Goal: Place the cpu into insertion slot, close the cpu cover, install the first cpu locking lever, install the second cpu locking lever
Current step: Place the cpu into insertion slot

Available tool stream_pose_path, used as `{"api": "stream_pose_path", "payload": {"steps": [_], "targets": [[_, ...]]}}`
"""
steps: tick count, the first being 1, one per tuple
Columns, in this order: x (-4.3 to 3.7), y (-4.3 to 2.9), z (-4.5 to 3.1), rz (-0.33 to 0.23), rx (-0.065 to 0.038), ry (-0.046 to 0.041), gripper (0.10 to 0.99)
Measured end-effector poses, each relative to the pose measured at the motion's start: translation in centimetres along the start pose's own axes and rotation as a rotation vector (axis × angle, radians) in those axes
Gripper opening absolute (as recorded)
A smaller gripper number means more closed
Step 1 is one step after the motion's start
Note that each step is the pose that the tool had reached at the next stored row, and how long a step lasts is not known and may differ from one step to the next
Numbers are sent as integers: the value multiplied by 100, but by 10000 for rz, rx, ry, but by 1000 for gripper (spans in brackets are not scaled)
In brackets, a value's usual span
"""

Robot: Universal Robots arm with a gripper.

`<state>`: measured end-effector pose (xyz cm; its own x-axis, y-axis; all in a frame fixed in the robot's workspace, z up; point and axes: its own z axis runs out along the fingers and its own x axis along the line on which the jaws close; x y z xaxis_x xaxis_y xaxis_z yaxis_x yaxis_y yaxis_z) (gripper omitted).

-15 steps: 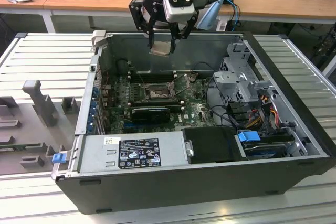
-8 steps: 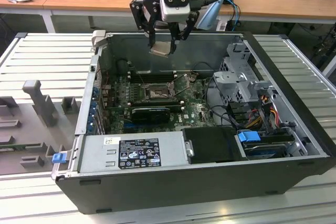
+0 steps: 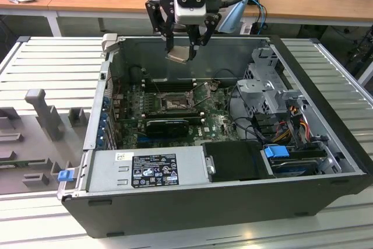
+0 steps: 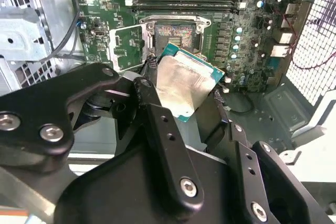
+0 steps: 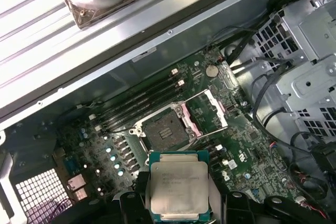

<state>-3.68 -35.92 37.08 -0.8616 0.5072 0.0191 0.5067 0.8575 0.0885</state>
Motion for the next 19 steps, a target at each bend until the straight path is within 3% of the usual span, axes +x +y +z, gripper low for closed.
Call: {"api": "stream_pose_path", "payload": {"steps": [13,19], "targets": [[0,-1,19,2606,-51,-231,533],[0,-2,25,3434,-67,-305,533]]}}
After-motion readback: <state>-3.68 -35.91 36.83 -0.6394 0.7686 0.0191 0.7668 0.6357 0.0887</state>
